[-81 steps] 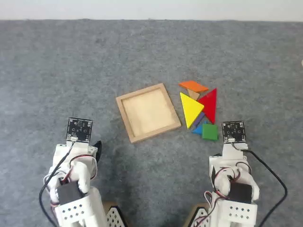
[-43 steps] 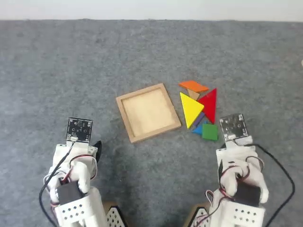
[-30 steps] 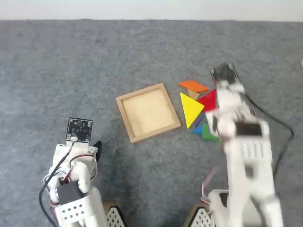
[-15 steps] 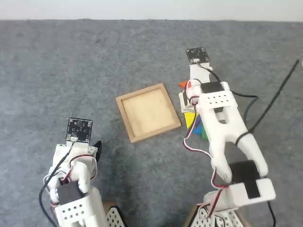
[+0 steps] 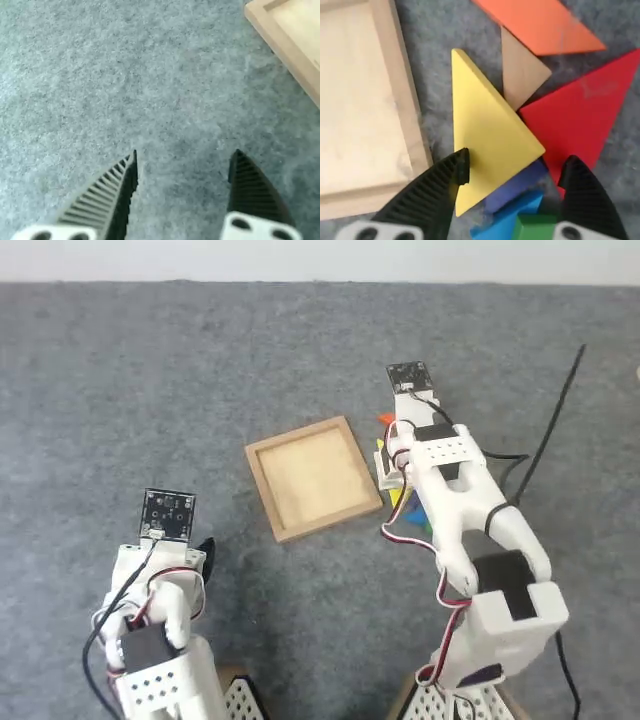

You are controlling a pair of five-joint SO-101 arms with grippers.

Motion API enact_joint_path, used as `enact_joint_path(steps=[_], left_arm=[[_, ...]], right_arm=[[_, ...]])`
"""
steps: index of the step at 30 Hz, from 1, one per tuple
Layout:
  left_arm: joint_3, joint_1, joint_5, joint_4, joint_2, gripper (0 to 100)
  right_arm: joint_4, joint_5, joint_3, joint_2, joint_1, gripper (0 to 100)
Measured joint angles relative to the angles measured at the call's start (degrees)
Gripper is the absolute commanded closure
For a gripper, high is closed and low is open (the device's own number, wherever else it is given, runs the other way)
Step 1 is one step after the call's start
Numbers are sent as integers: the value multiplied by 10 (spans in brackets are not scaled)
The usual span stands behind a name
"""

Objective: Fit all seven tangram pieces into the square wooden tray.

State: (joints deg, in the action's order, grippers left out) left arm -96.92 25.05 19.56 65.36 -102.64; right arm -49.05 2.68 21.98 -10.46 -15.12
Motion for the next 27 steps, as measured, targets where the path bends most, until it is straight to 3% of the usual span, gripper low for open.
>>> enact_joint_path(steps=[9,18,27], left_arm=[[0,0,0,0,0,719],[0,0,0,0,0,719],[0,0,0,0,0,719]], right_arm=[[-21,-22,-45,-51,-19,708],[-76,-24,-167,-122,-25,963],[-82,-25,-175,-136,-32,991]])
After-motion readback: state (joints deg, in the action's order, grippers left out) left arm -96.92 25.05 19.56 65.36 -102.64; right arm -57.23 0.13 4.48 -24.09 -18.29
